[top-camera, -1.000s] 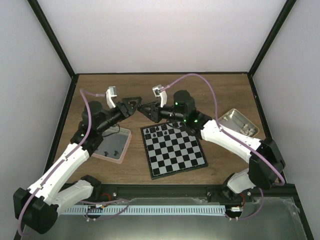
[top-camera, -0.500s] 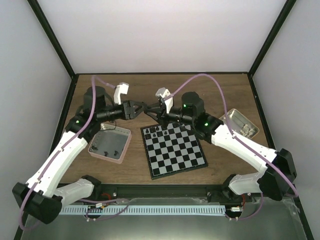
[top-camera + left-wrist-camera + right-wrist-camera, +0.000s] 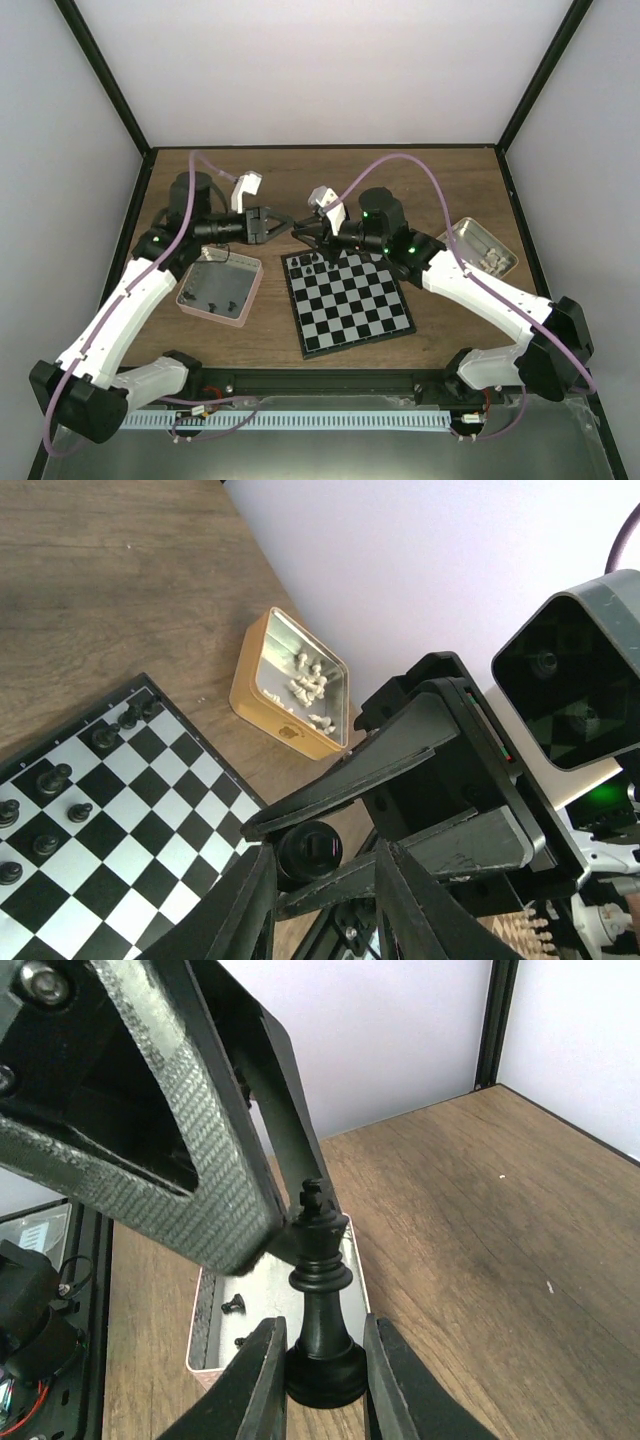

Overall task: Set up the chess pieces on the board
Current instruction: Place the chess piece on the chessboard.

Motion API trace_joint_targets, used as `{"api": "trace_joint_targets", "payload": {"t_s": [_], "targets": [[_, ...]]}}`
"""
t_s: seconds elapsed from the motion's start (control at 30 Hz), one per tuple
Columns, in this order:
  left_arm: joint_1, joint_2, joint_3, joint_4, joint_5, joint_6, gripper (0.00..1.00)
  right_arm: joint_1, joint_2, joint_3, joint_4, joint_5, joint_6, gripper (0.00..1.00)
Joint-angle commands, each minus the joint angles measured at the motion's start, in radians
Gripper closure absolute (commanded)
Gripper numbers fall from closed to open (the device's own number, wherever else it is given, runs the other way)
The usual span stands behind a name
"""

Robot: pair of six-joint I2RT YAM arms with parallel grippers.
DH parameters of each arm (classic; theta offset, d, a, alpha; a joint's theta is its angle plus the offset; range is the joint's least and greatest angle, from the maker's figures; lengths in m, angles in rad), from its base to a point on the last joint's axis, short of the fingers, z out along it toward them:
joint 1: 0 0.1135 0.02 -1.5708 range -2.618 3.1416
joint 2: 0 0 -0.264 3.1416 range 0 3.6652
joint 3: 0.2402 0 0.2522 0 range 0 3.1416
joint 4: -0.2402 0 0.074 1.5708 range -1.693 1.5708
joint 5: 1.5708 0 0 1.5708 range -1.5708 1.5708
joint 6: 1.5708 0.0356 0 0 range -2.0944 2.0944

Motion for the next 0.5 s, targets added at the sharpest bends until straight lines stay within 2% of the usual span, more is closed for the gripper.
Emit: {"api": "trace_joint_targets", "payload": {"t_s": [0.0,0.13,0.27,0.37,0.4,0.47], "targets": [[0.005,0.028,0.005,0.008,0.058,0.006,0.7,0.006,-0.021,0.003,-0.013,-0.02,-0.033,0.92],[0.005,0.048,0.003,0.012,0.078,0.008,0.72,0.006,-0.009,0.014,-0.031,-0.036,-0.044,0.92],[0.007,0.055,-0.003,0.011,0.066,0.016,0.88,0.006,-0.003,0.014,-0.043,-0.041,-0.043,0.92],[0.007,0.06,-0.007,0.01,0.047,0.03,0.96,0.006,-0.006,0.001,-0.046,-0.04,-0.034,0.9],[0.007,0.06,-0.008,0.013,0.038,0.035,0.96,0.006,-0.008,-0.003,-0.05,-0.031,-0.023,0.87],[0.007,0.059,-0.01,0.02,0.009,0.044,0.96,0.005,-0.008,-0.003,-0.07,0.0,0.012,0.65]]}}
